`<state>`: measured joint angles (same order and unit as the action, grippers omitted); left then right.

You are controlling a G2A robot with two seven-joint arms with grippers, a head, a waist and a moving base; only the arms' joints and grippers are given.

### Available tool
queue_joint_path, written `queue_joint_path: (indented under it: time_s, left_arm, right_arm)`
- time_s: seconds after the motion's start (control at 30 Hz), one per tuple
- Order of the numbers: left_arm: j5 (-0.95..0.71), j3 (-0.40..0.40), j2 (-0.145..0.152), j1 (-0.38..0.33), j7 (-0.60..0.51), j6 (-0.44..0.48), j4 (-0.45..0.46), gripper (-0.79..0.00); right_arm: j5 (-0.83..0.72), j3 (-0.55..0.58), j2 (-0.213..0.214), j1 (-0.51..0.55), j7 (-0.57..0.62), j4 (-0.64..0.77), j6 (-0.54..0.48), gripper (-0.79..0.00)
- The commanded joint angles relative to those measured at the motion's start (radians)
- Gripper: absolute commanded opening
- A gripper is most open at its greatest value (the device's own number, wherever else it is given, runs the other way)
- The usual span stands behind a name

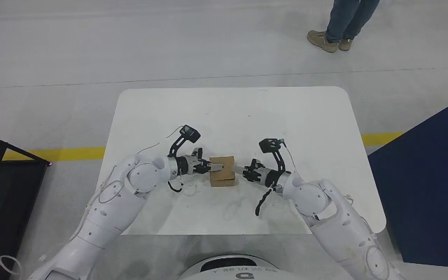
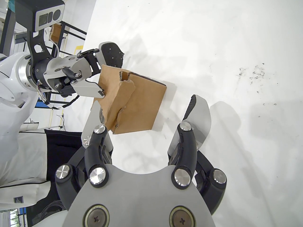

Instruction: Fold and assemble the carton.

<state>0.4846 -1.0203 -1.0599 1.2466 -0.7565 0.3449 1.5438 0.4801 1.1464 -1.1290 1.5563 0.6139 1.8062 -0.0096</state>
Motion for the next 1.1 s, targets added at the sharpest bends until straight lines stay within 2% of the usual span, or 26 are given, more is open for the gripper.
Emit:
queue_joint_path:
  time_s: [0.0, 0.4, 0.47, 0.6, 0.67, 0.77, 0.93, 1.07]
  left_arm:
    - [-0.001, -0.004, 0.001, 0.002, 0.002, -0.002, 0.004, 0.000]
    - [0.020, -0.052, 0.014, 0.024, -0.007, -0.009, 0.059, 0.000]
    - [0.021, -0.078, 0.021, 0.034, -0.014, -0.007, 0.085, 0.000]
    - [0.023, -0.157, 0.037, 0.067, -0.015, -0.022, 0.117, 0.000]
    - [0.032, -0.200, 0.045, 0.089, -0.008, -0.040, 0.122, 0.000]
    - [0.035, -0.254, 0.055, 0.128, -0.007, -0.051, 0.141, 0.000]
    - [0.033, -0.314, 0.068, 0.195, -0.019, -0.054, 0.182, 0.000]
    - [0.035, -0.336, 0.074, 0.232, -0.021, -0.058, 0.208, 0.000]
  right_arm:
    - [-0.014, 0.005, 0.000, 0.004, -0.008, 0.004, -0.005, -0.151]
    - [0.001, 0.051, 0.004, 0.033, -0.065, 0.019, 0.096, -0.166]
    - [0.017, 0.055, 0.007, 0.042, -0.053, 0.033, 0.085, -0.169]
    - [-0.067, 0.088, 0.014, 0.066, 0.015, 0.054, 0.006, -0.206]
    - [0.021, 0.103, 0.020, 0.075, 0.000, 0.055, 0.017, -0.222]
    - [0.250, 0.078, 0.028, 0.090, -0.013, 0.061, 0.047, -0.203]
    - [0.389, 0.009, 0.030, 0.099, 0.023, 0.074, 0.011, -0.234]
    - [0.401, -0.038, 0.022, 0.086, 0.009, 0.082, 0.024, -0.252]
